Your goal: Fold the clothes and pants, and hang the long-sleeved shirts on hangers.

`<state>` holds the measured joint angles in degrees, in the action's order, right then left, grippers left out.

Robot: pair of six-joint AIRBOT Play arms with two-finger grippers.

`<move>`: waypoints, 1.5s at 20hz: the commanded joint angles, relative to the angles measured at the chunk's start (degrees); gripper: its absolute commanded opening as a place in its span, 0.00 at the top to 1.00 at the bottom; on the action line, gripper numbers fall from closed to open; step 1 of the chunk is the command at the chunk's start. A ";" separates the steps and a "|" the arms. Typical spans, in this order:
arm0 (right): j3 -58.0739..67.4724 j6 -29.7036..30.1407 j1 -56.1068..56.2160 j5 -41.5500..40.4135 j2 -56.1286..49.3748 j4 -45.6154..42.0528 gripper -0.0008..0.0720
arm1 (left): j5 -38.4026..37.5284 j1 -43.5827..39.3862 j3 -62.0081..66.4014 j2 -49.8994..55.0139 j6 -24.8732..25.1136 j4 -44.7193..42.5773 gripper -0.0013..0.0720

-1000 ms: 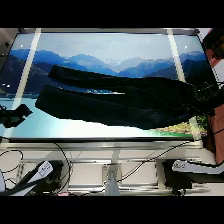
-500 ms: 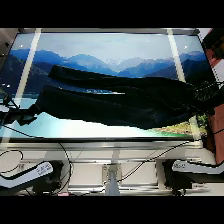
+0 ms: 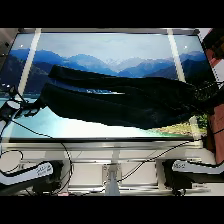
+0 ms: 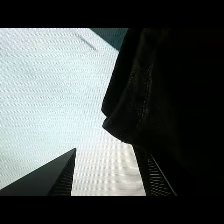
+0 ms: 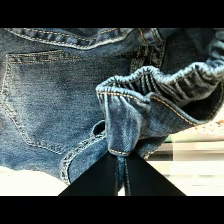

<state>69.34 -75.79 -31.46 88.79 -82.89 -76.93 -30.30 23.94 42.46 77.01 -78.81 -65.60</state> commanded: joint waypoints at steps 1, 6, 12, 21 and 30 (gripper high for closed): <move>0.02 -0.13 0.07 0.11 0.02 1.46 0.94 | 5.60 -3.39 0.02 0.11 0.22 0.35 0.34; 0.02 -0.15 0.07 0.17 0.02 2.03 0.94 | 8.46 -5.68 0.02 2.47 0.20 7.93 0.33; 0.02 -0.13 0.07 0.11 0.02 2.10 0.94 | 13.31 -5.70 0.09 4.94 0.22 14.73 0.83; 1.27 -0.15 0.07 1.01 1.25 3.80 0.94 | 12.48 -5.27 3.87 -2.47 4.83 14.64 0.96; 7.52 -3.13 0.07 0.31 9.46 4.90 0.94 | -10.78 1.77 5.62 -15.91 1.68 0.17 0.96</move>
<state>75.79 -78.32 -31.46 89.43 -75.70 -72.25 -31.83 22.96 47.81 63.51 -75.61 -60.60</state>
